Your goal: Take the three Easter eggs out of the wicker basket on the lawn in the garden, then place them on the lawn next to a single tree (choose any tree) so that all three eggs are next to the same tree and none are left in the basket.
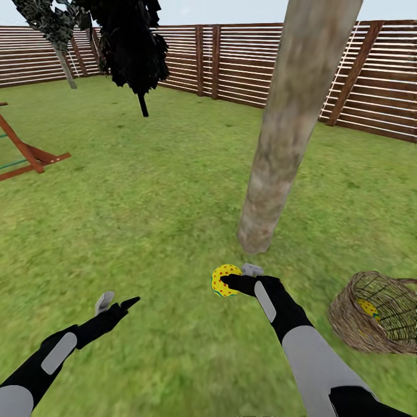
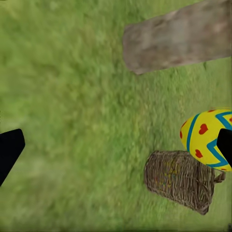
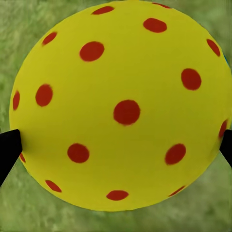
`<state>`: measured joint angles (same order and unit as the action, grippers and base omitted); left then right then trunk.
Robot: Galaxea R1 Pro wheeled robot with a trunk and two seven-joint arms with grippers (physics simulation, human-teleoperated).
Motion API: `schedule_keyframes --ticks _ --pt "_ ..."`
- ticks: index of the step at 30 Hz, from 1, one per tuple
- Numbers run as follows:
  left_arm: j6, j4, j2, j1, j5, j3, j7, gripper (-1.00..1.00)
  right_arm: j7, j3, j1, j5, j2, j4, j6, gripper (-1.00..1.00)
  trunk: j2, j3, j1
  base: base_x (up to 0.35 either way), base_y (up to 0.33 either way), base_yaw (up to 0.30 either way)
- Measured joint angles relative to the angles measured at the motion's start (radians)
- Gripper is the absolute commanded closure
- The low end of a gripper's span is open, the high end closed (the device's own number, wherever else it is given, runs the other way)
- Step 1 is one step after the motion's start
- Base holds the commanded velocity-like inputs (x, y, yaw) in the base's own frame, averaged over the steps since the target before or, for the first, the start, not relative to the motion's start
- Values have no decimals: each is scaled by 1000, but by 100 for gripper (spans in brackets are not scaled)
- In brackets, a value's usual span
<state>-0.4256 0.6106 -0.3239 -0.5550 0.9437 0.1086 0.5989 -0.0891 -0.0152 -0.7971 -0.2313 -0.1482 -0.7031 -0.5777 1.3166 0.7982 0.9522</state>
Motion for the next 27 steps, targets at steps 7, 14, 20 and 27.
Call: schedule_keyframes --ticks 7,14,20,27 --pt "0 0 0 0 0 1 0 -100 0 0 0 0 0 0 0 100 0 0 0 0 294 -248" --pt "0 1 0 0 0 1 0 -100 0 0 0 0 0 0 1 100 0 0 0 0 294 -245" --pt "1 1 0 0 0 1 -1 -100 -5 0 0 -1 0 0 0 100 0 0 0 15 295 -39" --pt "5 2 1 0 0 1 -1 -100 -4 7 0 -1 -2 -12 0 100 0 0 0 146 281 0"
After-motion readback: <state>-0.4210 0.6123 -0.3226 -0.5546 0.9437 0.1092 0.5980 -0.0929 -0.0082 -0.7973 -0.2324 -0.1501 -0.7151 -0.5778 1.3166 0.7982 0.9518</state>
